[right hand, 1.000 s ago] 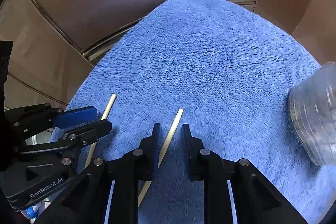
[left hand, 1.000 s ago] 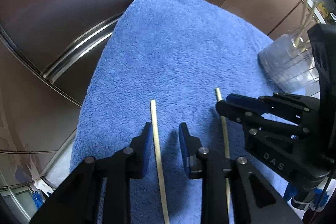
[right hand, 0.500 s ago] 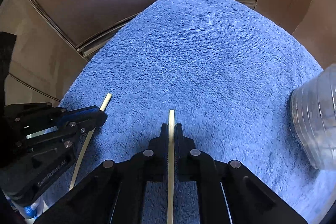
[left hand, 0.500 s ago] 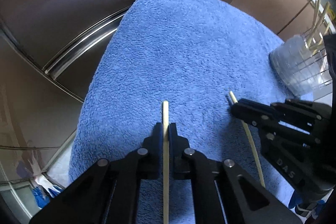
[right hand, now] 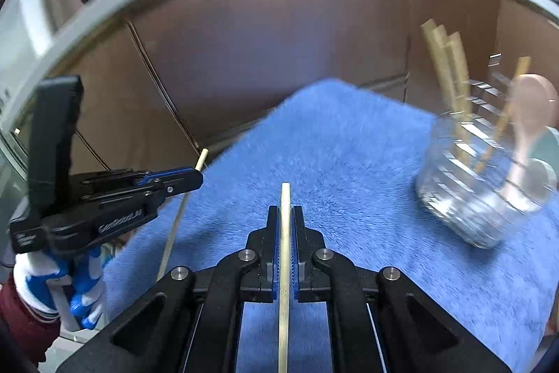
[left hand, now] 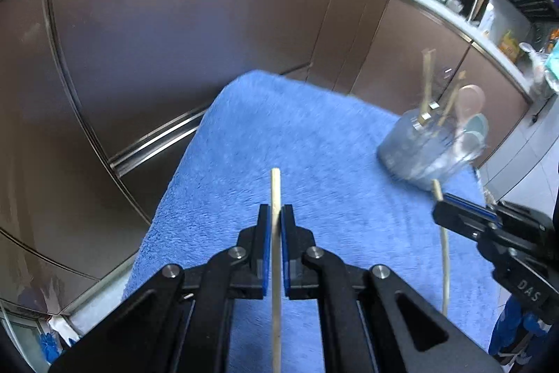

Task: Organize utensils
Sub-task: 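Lift both chopsticks and carry them over the holder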

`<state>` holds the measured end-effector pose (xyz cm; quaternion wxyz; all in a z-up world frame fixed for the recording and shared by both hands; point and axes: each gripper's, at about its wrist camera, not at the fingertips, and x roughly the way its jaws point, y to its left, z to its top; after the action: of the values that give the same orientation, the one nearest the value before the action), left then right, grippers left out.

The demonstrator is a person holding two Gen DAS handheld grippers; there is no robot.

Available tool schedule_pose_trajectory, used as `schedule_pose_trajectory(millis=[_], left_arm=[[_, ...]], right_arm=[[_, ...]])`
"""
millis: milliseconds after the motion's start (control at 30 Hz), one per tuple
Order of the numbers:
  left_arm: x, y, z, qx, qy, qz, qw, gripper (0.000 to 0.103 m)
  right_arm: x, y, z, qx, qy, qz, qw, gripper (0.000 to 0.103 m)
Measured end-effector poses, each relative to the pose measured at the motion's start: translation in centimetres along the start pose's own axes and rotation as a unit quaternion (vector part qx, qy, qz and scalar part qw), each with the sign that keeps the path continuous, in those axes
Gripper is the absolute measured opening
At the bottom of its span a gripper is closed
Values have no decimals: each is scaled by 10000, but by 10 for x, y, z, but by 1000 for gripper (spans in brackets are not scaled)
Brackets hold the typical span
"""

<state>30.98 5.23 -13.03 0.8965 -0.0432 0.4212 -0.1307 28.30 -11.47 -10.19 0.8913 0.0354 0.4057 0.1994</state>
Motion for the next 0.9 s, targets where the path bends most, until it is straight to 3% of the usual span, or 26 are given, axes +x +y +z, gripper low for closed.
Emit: schedule_pose_trajectory(millis=[200,367,567,700,800,900], left_arm=[[-36,-30,6,72,-541,-221,9983,5],[-62,-66,33,245,-1162,-508,9916,5],[-80,-110,83,266,-1898,-1188,9742,5],[-77,-133,117,96,-2368,-1619,9579,5],[-68,-146,140,-103,-2841,-1715,9433,5],[-52,-156,156,-267,-3050,-1761,9356,5]], right_arm=[[-76,-21,-16,241,-934,-119,9953,6],[-124,-43,-2,346,-1795,-375,9824,6],[-159,-62,35,327,-2766,-527,9590,6],[-161,-71,64,353,-3298,-547,9418,6],[-161,-82,84,392,-3701,-622,9261,6],[-148,-92,98,444,-3990,-701,9132,6]])
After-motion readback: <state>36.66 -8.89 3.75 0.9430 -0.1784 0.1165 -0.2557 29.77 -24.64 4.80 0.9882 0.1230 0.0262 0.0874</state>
